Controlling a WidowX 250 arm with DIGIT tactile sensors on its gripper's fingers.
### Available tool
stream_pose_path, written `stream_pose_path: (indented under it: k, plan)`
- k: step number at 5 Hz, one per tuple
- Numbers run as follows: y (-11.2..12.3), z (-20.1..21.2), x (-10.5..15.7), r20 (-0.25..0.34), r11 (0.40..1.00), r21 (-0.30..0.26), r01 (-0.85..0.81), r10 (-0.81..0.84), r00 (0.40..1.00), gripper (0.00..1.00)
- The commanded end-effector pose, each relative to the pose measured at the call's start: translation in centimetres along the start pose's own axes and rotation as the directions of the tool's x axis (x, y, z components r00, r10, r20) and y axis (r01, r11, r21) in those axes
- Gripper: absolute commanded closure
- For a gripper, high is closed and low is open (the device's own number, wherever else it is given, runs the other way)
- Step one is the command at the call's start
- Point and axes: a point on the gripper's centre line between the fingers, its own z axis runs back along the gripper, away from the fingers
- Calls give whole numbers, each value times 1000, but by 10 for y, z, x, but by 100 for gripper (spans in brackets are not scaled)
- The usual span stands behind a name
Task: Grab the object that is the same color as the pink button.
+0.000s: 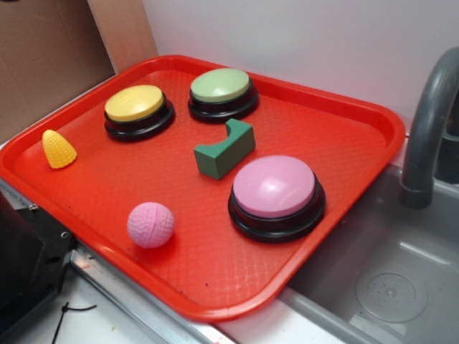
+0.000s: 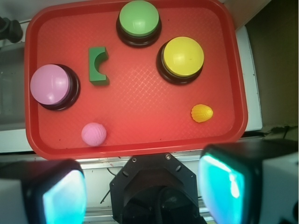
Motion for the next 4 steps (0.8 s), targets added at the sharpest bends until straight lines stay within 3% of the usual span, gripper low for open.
stream_pose_path:
  k: [1, 4]
  plan:
    - [0, 0, 0, 0, 1000, 0, 0, 0, 1000, 0]
    - [-30, -70, 29, -54, 994, -26, -111, 109, 993, 0]
